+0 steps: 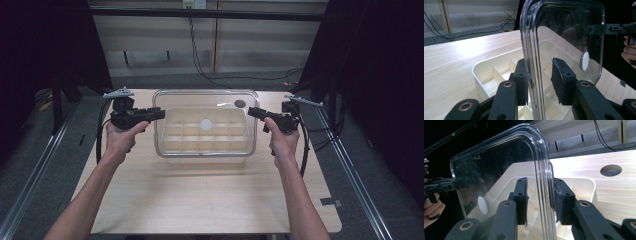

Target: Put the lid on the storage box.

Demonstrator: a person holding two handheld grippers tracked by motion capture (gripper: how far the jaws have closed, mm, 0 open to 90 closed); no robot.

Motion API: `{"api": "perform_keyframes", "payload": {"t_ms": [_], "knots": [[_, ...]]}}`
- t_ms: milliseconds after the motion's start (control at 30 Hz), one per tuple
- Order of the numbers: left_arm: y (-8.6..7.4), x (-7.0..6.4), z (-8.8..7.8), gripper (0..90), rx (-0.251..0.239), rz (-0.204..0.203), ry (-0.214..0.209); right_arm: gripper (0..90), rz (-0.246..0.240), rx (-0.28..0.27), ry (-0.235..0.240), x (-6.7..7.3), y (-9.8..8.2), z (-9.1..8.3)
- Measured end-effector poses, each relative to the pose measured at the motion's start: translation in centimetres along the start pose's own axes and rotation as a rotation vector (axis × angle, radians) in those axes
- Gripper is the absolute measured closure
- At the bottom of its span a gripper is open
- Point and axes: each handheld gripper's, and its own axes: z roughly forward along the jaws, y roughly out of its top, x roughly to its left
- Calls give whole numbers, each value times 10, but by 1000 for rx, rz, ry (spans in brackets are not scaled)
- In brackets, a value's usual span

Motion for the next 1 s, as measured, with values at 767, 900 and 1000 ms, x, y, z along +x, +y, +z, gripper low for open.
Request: {"api": "perform_keyframes", "payload": {"t_ms": [767, 900, 1000], "knots": [[1, 23, 25, 624, 32, -50, 38, 687, 40, 21, -14, -18, 1, 24], [0, 27, 30, 612, 39, -48, 41, 687, 38, 24, -22, -21, 2, 28], [-2, 29, 35, 579, 52, -38, 58, 684, 31, 29, -41, -21, 2, 32]]}}
